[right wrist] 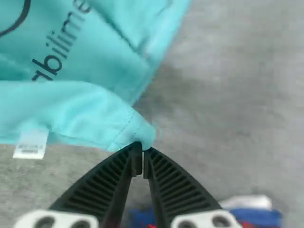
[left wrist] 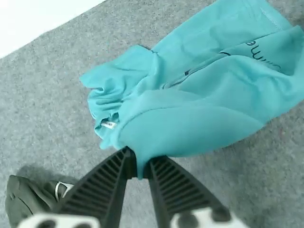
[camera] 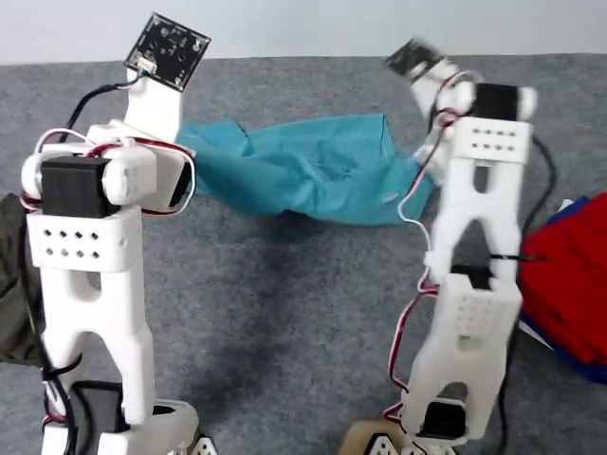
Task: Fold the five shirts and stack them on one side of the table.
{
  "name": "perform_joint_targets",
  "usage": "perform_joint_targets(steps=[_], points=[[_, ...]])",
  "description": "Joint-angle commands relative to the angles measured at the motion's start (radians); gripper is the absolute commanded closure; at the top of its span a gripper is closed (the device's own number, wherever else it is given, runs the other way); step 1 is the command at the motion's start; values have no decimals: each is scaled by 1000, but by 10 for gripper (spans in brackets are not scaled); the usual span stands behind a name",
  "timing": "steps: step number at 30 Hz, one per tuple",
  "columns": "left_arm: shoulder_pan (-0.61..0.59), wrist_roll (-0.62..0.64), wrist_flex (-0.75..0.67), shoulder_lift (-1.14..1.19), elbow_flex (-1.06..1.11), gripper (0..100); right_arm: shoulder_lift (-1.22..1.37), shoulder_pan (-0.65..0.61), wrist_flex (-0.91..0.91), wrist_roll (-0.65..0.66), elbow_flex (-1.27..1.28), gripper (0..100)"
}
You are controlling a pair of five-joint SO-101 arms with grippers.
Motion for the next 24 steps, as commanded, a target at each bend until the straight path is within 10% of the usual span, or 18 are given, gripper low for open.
perform_joint_targets(steps=[1,6,24], points=[[-8,9,17,-48,18,998,88,-33,28,-2,-6,924],[-8,9,17,-48,62,998,97,-30,33,-110,-8,719],[-2,9,2,-37,88,998,-225,-130,24,-26,502,711]])
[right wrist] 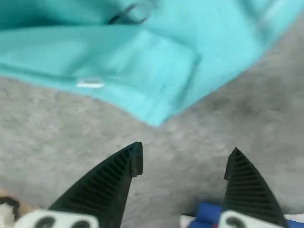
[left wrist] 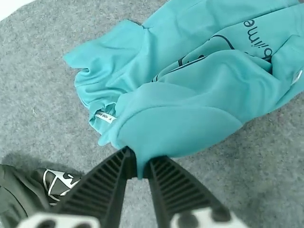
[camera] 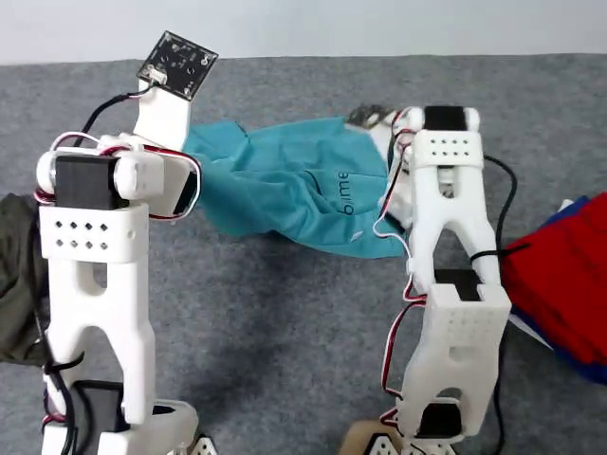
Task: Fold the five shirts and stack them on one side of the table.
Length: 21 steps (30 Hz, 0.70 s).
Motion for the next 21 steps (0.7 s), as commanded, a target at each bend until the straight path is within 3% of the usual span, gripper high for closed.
perform_joint_targets(steps=[1,10,21], points=[[-2,9,2,-37,-4,998,-51,-38,15,6,15,711],[-6,9,-25,-43,74,998,61,-117,-107,3,9,711],[-8,3,-25,-44,94,998,200,-110,-199,-31,9,713]])
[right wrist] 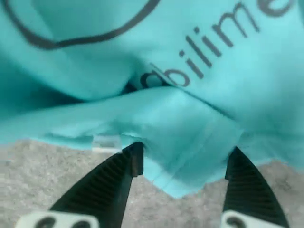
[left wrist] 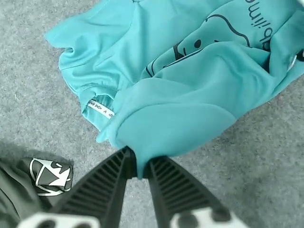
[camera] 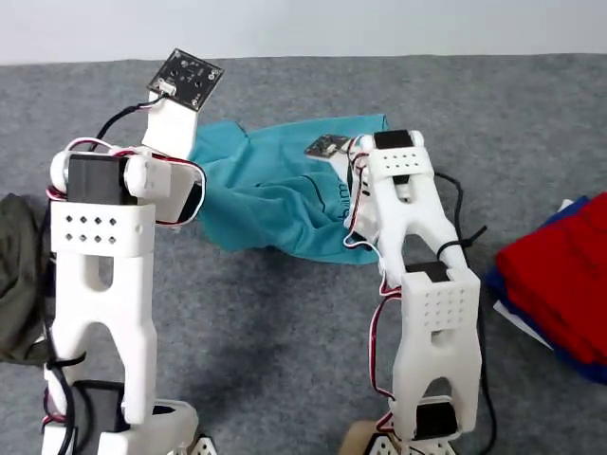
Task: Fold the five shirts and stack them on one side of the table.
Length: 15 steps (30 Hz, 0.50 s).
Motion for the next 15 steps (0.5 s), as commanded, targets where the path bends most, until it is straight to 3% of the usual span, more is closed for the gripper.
perform_joint_targets(steps=[1,4,9,15], points=[[-8,3,-18,-43,-4,998,19,2,-15,-12,-6,714],[-8,3,-18,-41,-4,998,45,1,-15,-9,-6,745],[-8,3,-18,-40,-4,998,47,-1,-5,-2,-23,918],[-8,3,-18,-44,-5,998,47,7,91,52,-144,939]])
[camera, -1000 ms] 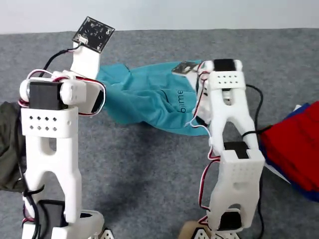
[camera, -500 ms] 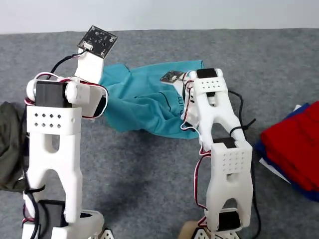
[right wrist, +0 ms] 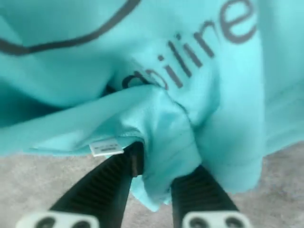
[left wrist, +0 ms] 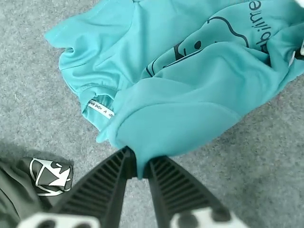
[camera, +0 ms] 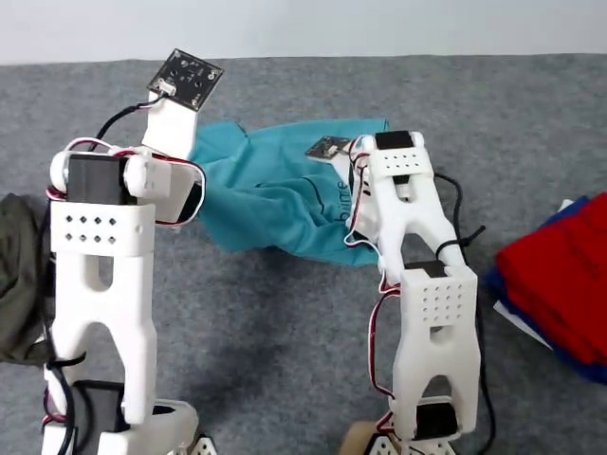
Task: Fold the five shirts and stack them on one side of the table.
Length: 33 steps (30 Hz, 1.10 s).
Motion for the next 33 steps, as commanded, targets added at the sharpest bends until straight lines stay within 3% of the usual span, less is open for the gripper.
perform_joint_targets(steps=[1,5,9,13,23,33], points=[[-8,3,-18,-44,-5,998,-4,1,71,37,-98,940],[-8,3,-18,-46,-5,998,-4,8,166,57,-245,974],[-8,6,-14,-46,-5,998,-19,33,189,44,-298,911],[-8,8,-12,-46,-5,998,-85,42,189,-34,-238,824],[-8,11,-11,-48,-4,998,-246,36,186,-43,38,819],[0,44,-11,-46,-4,998,-209,-2,116,-44,80,819]])
